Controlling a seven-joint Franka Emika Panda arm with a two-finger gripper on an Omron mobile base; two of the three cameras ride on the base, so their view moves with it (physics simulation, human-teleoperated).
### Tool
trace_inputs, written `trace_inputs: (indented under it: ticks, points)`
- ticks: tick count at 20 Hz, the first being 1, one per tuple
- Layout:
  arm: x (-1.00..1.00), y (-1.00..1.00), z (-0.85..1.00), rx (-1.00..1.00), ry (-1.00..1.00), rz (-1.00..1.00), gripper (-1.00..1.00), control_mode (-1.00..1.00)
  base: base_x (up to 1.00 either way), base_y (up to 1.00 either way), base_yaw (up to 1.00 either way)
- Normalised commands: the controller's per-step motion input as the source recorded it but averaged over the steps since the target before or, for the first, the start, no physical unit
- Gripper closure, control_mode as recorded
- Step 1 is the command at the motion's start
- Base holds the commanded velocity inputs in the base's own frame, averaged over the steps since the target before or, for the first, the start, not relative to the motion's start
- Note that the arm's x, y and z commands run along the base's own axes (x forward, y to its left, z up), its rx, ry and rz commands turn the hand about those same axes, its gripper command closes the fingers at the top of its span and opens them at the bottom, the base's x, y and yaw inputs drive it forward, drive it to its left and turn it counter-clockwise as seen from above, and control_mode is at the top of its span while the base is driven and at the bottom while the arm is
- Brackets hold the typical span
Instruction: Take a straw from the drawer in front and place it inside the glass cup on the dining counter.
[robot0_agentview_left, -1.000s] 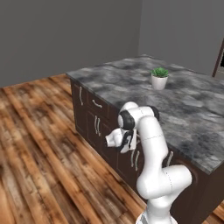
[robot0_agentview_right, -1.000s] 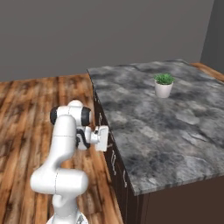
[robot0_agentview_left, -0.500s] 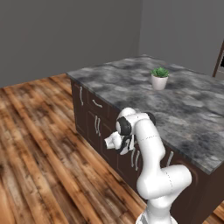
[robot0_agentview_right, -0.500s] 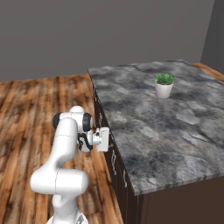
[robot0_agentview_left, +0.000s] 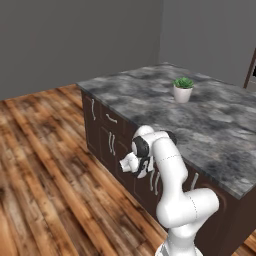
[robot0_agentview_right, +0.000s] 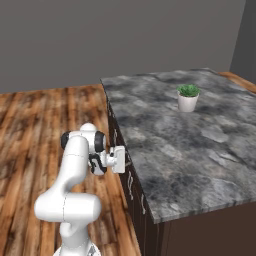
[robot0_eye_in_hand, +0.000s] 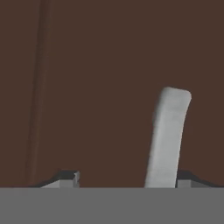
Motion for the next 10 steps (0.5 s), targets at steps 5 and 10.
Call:
trace_inputs:
  ticks: [5, 10]
  points:
    - [0.07, -0.33, 0.0, 0.05, 0.01, 0.03, 1.0, -1.0, 0.0, 0.0, 0.0]
    - [-0.03, -0.12, -0.04, 0.12, 0.05, 0.0, 1.0, -1.0, 0.0, 0.0, 0.0]
